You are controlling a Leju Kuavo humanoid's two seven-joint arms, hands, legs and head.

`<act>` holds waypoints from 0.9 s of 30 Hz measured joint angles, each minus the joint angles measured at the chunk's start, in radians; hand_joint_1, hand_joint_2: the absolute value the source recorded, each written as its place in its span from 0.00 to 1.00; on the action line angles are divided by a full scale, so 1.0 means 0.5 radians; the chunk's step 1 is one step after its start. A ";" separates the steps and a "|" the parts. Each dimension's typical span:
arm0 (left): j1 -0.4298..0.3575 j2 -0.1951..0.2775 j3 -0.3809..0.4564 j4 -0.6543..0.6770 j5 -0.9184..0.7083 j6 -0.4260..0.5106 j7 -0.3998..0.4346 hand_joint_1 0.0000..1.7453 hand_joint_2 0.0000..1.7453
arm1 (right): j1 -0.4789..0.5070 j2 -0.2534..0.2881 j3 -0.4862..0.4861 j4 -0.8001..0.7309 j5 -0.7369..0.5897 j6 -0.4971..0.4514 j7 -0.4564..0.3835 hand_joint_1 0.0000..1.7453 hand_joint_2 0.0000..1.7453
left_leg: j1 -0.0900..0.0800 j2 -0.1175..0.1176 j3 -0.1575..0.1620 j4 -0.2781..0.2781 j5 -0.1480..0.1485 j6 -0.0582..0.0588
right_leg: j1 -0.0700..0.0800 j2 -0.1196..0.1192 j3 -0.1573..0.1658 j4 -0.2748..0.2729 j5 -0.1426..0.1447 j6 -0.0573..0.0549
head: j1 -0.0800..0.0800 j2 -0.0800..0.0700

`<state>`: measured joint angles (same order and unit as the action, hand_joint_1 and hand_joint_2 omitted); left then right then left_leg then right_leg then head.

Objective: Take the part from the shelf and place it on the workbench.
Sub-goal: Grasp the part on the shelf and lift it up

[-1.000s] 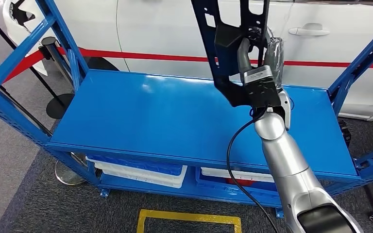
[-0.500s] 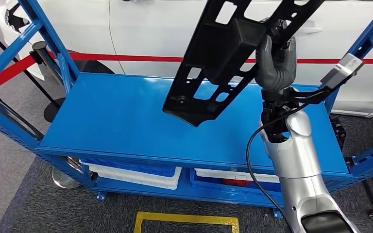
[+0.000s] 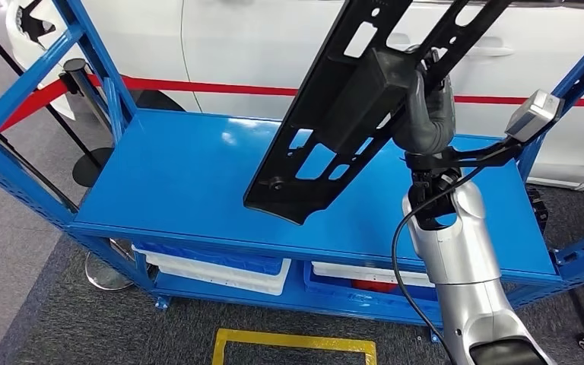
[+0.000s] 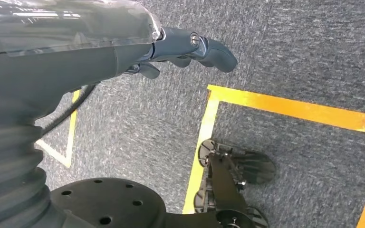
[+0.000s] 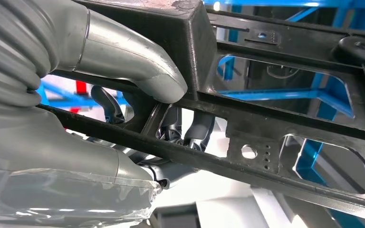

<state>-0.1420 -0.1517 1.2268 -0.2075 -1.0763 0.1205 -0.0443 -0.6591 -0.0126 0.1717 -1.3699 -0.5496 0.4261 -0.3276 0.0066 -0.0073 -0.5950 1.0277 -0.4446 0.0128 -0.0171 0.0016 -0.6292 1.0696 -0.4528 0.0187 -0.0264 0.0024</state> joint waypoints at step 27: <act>0.031 0.003 0.001 0.001 0.031 -0.005 -0.023 0.00 1.00 | 0.134 0.105 0.095 0.187 -0.158 0.188 0.062 1.00 1.00 | -0.008 0.021 -0.029 -0.038 0.053 0.031 | 0.002 -0.005 -0.166 0.446 -0.196 0.030 | 0.009 0.001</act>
<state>-0.1266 -0.1501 1.2272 -0.2071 -1.0610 0.1183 -0.0557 -0.5919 0.0397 0.2190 -1.2763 -0.6287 0.5200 -0.2964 0.0026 0.0034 -0.6097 1.0086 -0.4181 0.0281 -0.0160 -0.0010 -0.7125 1.2925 -0.5509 0.0336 -0.0217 0.0027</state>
